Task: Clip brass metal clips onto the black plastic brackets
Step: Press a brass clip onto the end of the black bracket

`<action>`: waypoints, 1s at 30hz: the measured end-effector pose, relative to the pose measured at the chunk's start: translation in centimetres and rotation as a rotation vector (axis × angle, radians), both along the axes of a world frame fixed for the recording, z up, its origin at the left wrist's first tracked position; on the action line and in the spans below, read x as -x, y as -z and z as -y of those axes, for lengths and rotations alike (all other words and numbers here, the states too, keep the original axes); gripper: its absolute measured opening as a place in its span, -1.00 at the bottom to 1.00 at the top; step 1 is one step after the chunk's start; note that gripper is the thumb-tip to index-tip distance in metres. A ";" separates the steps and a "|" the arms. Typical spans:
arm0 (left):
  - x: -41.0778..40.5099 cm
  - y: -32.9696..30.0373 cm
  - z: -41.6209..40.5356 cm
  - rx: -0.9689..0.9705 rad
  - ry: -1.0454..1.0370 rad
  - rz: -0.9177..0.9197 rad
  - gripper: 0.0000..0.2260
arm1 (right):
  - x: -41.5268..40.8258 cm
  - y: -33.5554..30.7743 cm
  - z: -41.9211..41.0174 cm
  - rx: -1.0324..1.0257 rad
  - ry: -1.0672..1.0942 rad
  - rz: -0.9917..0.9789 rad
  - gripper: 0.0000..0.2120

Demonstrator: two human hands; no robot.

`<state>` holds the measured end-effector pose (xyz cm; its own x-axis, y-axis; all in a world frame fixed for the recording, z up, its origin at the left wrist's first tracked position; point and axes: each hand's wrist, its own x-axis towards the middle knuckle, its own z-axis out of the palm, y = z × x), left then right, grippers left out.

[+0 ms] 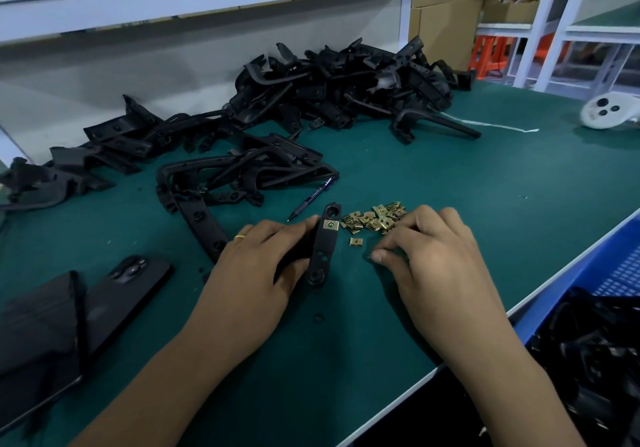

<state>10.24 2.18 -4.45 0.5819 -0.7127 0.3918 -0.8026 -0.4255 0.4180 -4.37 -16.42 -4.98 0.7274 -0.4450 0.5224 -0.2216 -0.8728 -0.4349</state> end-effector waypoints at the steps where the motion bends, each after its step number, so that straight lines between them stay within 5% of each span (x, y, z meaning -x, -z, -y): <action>1: 0.0 0.0 0.0 -0.001 -0.001 0.005 -0.52 | -0.1 0.0 -0.1 0.019 0.005 -0.006 -0.92; 16: 0.0 -0.1 -0.1 0.004 0.001 -0.023 -0.52 | 0.2 0.4 0.4 -0.044 0.027 -0.026 -0.90; 25: 0.6 -0.6 0.1 -0.014 -0.011 0.026 -0.54 | -0.1 -0.9 -1.4 -0.202 -0.275 0.132 -0.89; 30: 0.8 -0.6 0.3 -0.019 -0.016 -0.003 -0.58 | -0.4 -1.0 -2.3 -0.220 -0.262 0.184 -0.84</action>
